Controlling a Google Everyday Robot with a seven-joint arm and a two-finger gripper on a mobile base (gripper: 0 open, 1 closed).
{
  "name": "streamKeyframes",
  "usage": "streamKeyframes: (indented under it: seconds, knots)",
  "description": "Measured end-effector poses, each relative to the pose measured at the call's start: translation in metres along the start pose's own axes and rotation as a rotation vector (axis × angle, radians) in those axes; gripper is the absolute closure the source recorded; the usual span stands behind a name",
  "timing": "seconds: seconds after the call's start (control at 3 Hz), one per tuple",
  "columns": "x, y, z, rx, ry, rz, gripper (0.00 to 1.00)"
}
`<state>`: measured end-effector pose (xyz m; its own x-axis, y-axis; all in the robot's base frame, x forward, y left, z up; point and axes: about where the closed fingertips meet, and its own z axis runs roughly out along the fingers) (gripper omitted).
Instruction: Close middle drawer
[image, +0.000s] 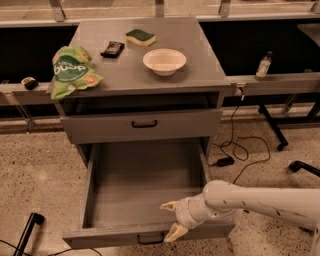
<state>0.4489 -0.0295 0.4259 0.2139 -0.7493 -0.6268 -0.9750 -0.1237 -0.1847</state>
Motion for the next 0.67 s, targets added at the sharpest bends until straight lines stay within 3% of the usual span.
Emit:
streamKeyframes:
  seconds: [0.67]
  knots:
    - [0.016, -0.033, -0.018, 0.06, 0.054, 0.056, 0.36]
